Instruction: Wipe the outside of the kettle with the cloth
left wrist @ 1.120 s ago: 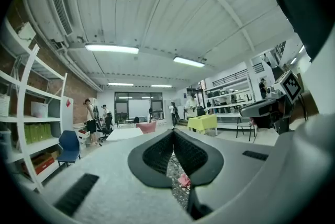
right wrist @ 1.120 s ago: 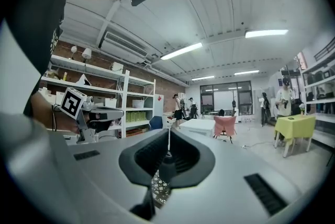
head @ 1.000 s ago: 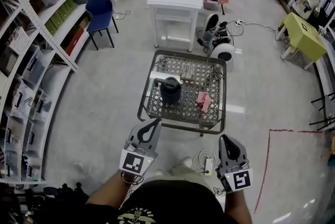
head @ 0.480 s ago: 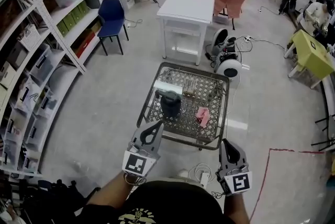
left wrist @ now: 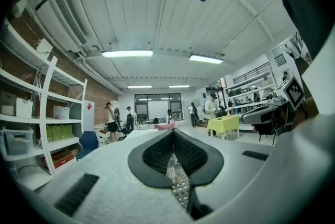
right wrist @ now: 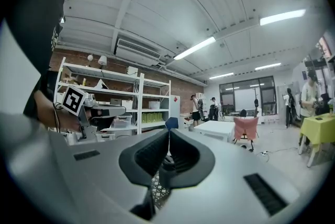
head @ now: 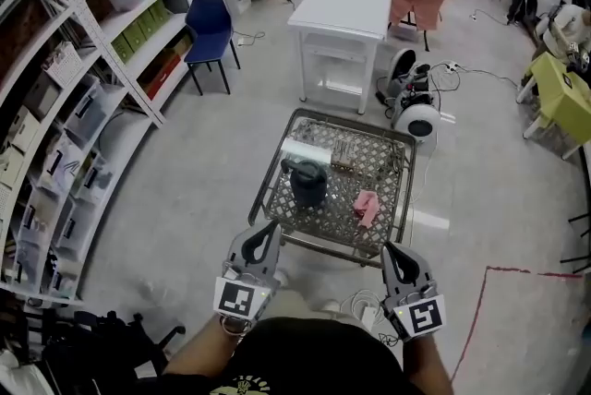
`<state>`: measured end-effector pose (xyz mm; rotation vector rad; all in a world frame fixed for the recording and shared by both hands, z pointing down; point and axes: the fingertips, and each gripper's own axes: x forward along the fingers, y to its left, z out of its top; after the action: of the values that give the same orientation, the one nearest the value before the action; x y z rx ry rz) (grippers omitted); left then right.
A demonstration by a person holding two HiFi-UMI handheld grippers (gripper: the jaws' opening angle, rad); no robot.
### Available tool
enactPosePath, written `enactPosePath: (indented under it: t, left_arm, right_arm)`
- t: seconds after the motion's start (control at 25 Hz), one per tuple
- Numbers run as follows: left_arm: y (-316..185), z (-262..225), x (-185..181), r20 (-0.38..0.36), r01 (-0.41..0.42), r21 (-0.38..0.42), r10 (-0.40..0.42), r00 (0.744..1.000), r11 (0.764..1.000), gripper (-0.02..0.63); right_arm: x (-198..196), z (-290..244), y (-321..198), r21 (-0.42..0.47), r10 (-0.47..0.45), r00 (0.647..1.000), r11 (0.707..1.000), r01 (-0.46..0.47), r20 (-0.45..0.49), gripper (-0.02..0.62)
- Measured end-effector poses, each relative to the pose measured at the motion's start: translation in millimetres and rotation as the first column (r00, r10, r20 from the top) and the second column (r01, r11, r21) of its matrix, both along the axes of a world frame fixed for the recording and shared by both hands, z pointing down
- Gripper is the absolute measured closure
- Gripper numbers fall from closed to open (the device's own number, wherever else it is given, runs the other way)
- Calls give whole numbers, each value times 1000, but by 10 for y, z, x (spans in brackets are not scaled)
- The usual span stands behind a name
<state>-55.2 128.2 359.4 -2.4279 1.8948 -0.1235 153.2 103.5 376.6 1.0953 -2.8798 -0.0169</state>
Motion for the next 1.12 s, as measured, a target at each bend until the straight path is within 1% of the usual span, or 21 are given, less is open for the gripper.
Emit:
enactPosePath:
  t: [0.12,0.28,0.4,0.52,0.72,0.88,1.12]
  left_arm:
    - [6,128,-87,-25,25,-11,-25,999,1000,597]
    - [-142,173,-149,-6,20,-21,-20,1000,1000,597]
    - [-308,112,-74,-13,-24,-11,24,1000,1000,597]
    - [-494,108,-64,-1,-64,-4,64,998,998,597]
    - [-866,148,-220,-14,-103,-24,103,995,994,597]
    - [-1260,141,-392,-22,-138,-24,138,990,990,597]
    - [-1782,235,-552,-20,-203,-41,203,979,978,597]
  right_arm:
    - [-20,23,-34,-7,-17,1000,1000,17,2,584]
    - [-40,63,-150,-1,-1,1000,1000,1,0,583]
    - [-13,65,-308,-8,32,1000,999,-32,1,583]
    - [-43,52,-439,-5,53,999,999,-53,-12,583]
    - [-173,34,-726,-12,89,996,996,-89,-31,583]
    - [-296,80,-1048,-26,141,989,989,-142,-46,583]
    - [-517,141,-1464,-40,189,980,981,-192,-55,583]
